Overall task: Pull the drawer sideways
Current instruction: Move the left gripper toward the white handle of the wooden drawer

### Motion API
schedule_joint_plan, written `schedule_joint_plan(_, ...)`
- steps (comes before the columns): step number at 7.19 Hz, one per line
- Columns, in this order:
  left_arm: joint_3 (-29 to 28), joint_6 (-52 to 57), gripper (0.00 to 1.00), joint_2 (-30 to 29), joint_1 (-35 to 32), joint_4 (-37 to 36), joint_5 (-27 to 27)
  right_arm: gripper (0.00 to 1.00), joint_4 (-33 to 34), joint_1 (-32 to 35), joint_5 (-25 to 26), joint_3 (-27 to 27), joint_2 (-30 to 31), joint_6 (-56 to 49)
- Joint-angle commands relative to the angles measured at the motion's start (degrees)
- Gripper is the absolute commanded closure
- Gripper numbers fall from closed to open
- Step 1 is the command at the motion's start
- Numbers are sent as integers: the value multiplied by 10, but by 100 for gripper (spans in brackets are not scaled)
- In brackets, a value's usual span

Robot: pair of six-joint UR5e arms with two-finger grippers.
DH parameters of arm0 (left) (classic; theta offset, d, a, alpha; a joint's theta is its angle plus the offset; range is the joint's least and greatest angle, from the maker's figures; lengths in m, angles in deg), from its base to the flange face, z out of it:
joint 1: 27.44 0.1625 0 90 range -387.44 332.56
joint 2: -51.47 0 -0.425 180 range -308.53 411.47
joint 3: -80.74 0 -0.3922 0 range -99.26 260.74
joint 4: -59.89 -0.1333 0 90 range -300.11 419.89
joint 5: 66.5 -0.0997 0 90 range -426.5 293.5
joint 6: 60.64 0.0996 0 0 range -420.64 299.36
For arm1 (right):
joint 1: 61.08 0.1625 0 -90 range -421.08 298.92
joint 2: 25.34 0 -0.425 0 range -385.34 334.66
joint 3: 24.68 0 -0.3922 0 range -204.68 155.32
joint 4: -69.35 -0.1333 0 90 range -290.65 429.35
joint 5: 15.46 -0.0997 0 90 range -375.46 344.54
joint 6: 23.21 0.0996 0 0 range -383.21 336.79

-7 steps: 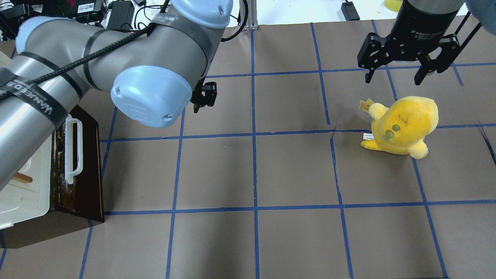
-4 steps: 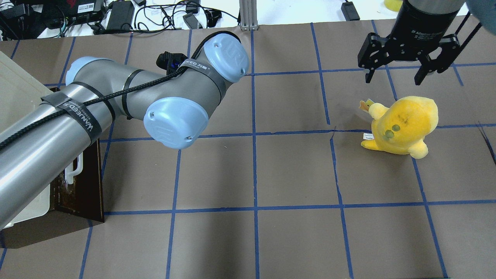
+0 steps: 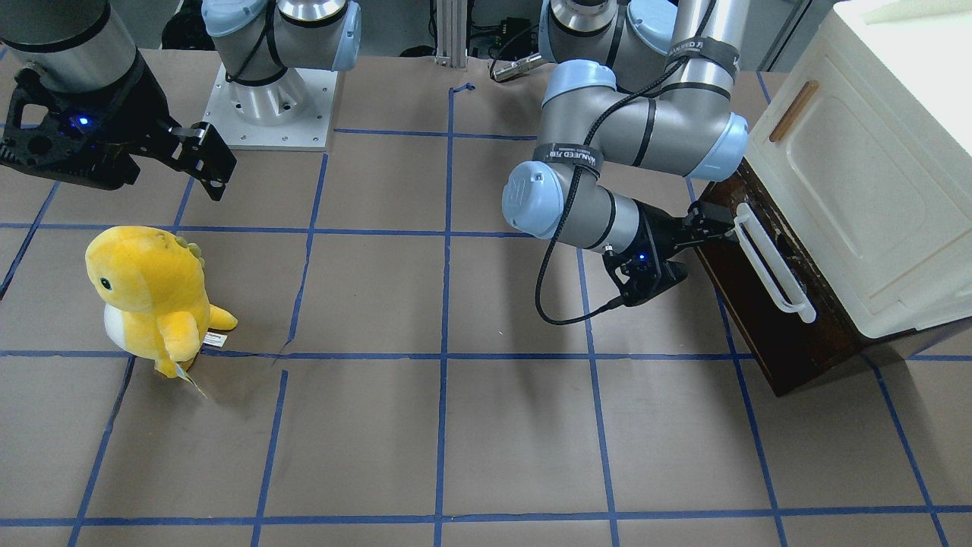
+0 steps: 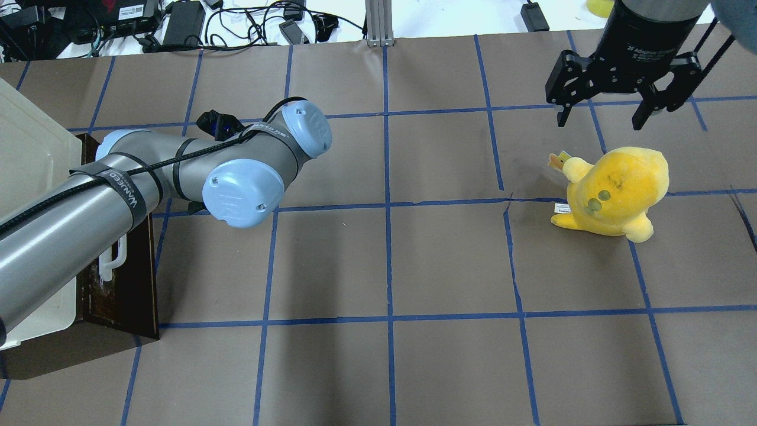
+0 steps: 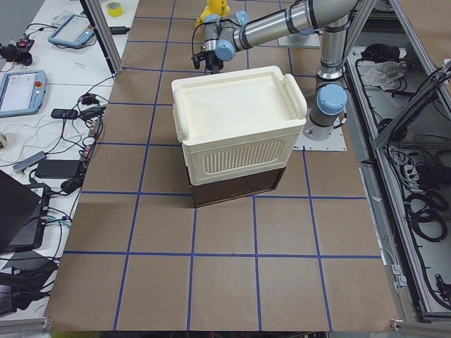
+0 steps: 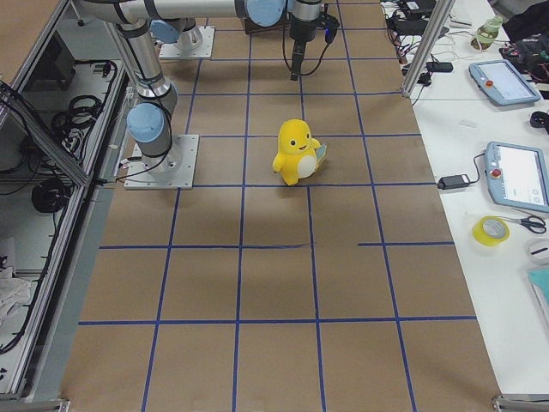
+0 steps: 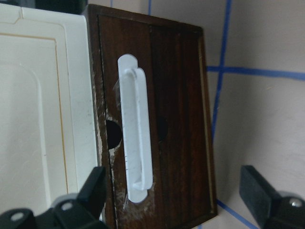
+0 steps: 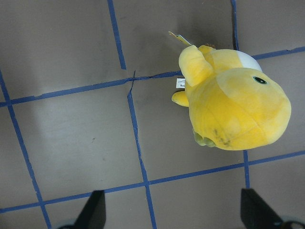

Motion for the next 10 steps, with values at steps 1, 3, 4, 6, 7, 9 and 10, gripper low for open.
schedule_joint_plan(1, 5, 2, 0, -44, 20, 1, -51, 0, 0, 0, 0, 0, 0, 0)
schedule_joint_plan(3, 19, -19, 1, -65, 51, 1, -104, 0, 0, 0, 0, 0, 0, 0)
schedule_joint_plan(4, 42, -33, 1, -66, 60, 1, -137, 0, 0, -1, 0, 0, 0, 0)
schedule_joint_plan(6, 62, -65, 0, -76, 62, 1, -198, 0, 0, -1, 0, 0, 0, 0)
schedule_joint_plan(7, 66, -70, 1, -76, 61, 2, -198, 0, 0, 0, 0, 0, 0, 0)
schedule_joint_plan(9, 73, -74, 7, -78, 62, 2, -201, 0, 0, 0, 0, 0, 0, 0)
schedule_joint_plan(10, 77, -74, 10, -74, 62, 16, -200, 0, 0, -1, 0, 0, 0, 0)
